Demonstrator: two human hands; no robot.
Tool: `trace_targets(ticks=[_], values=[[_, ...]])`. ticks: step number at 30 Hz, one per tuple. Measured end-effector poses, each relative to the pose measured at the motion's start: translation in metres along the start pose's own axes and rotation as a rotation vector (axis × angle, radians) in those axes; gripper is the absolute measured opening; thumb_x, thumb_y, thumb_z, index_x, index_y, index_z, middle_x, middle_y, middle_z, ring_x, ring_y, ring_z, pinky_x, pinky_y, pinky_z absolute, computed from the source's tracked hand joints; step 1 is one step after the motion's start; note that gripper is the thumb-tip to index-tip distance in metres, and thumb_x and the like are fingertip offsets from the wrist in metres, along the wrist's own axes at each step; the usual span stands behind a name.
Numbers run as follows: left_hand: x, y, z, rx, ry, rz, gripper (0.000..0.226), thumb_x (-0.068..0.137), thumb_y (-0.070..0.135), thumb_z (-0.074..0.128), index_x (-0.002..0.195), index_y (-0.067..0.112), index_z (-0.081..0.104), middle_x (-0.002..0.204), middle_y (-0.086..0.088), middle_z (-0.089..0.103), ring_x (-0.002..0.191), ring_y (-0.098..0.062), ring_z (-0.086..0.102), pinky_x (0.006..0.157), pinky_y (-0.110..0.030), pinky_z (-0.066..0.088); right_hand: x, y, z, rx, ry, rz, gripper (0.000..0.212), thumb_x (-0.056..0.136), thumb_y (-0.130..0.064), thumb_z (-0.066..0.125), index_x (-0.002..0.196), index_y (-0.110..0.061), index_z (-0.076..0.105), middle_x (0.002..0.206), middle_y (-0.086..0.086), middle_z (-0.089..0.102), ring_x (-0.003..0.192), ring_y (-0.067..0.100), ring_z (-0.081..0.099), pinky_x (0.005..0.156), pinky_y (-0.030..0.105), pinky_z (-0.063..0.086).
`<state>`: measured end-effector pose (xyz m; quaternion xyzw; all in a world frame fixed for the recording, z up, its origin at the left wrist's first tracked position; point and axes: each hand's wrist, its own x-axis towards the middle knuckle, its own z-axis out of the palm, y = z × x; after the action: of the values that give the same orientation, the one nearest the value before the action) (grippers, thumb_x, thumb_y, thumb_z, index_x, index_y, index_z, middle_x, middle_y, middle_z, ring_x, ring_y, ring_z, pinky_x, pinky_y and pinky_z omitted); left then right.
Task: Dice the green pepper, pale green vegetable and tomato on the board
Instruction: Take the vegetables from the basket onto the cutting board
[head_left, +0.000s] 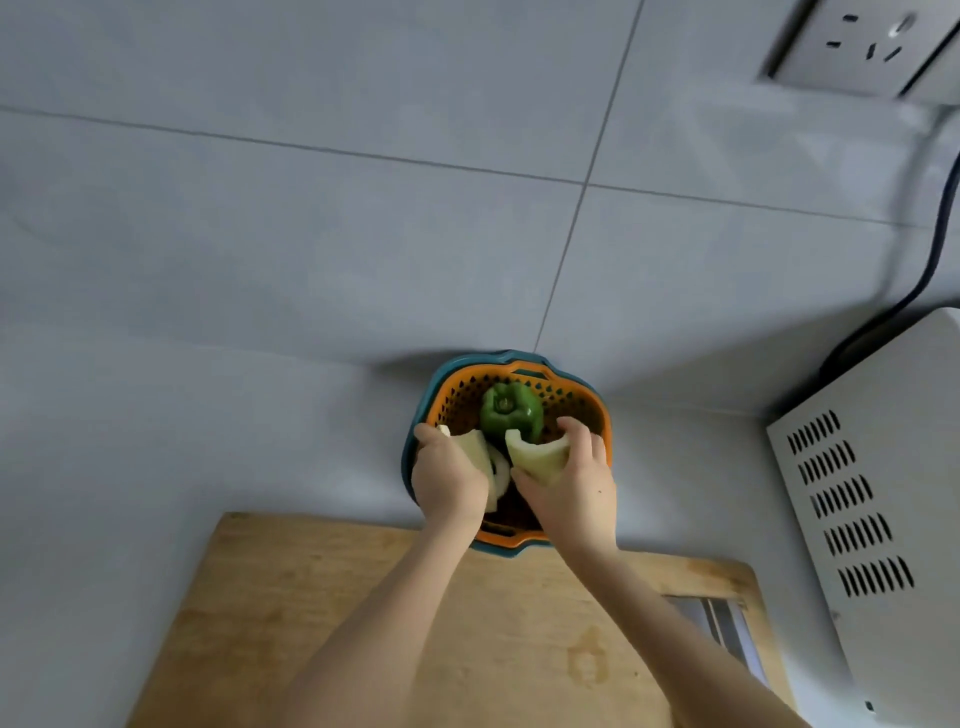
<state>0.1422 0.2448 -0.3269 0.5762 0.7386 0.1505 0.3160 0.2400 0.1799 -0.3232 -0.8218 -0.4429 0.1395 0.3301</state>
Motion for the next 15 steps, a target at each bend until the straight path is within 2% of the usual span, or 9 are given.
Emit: trace_targets(ticks=[3,6,8,10,11,15], values=[[-0.005,0.000,-0.008,-0.062,0.052,0.036,0.029,0.091,0.003,0.051,0.117,0.004,0.038,0.108,-0.014,0.060,0.098,-0.030,0.061,0.069,-0.032,0.047,-0.010,-0.008,-0.023,0.170,0.035,-0.013,0.071,0.071,-0.041,0.076,0.130,-0.023,0.041,0.123,-0.006,0.047,0.104,0.009,0.049,0.078,0.021,0.040],[-0.006,-0.006,-0.033,-0.151,0.093,0.116,0.022,0.090,0.001,0.051,0.110,0.004,0.044,0.097,-0.009,0.058,0.091,-0.027,0.061,0.062,-0.028,0.044,-0.025,-0.018,-0.048,0.386,-0.012,0.014,0.069,0.070,-0.038,0.078,0.128,-0.030,0.040,0.121,-0.009,0.051,0.104,0.007,0.052,0.084,0.026,0.048],[-0.007,-0.014,-0.059,-0.222,0.113,0.186,0.024,0.090,0.000,0.049,0.113,0.005,0.047,0.090,-0.002,0.055,0.082,-0.021,0.059,0.060,-0.025,0.042,-0.039,-0.028,-0.062,0.512,-0.087,0.053,0.066,0.071,-0.034,0.079,0.125,-0.032,0.041,0.114,-0.013,0.053,0.099,0.006,0.056,0.080,0.026,0.051],[-0.012,-0.031,-0.091,-0.267,0.145,0.247,0.027,0.089,0.001,0.049,0.116,0.007,0.052,0.087,0.004,0.055,0.072,-0.011,0.054,0.056,-0.017,0.038,-0.054,-0.038,-0.068,0.617,-0.215,0.112,0.060,0.071,-0.033,0.078,0.120,-0.031,0.045,0.107,-0.015,0.054,0.093,0.004,0.057,0.074,0.021,0.050],[-0.016,-0.043,-0.107,-0.248,0.172,0.272,0.029,0.089,0.001,0.050,0.117,0.008,0.053,0.089,0.004,0.057,0.071,-0.011,0.053,0.056,-0.017,0.035,-0.062,-0.042,-0.065,0.652,-0.294,0.146,0.057,0.070,-0.034,0.079,0.117,-0.031,0.047,0.104,-0.013,0.057,0.091,0.005,0.058,0.073,0.022,0.050],[-0.028,-0.111,-0.146,-0.012,0.316,0.367,0.039,0.089,-0.001,0.051,0.127,0.008,0.052,0.116,-0.014,0.062,0.101,-0.035,0.057,0.080,-0.034,0.042,-0.096,-0.048,-0.019,0.590,-0.612,0.292,0.053,0.067,-0.038,0.081,0.109,-0.028,0.050,0.091,-0.005,0.062,0.083,0.010,0.061,0.071,0.030,0.052]])
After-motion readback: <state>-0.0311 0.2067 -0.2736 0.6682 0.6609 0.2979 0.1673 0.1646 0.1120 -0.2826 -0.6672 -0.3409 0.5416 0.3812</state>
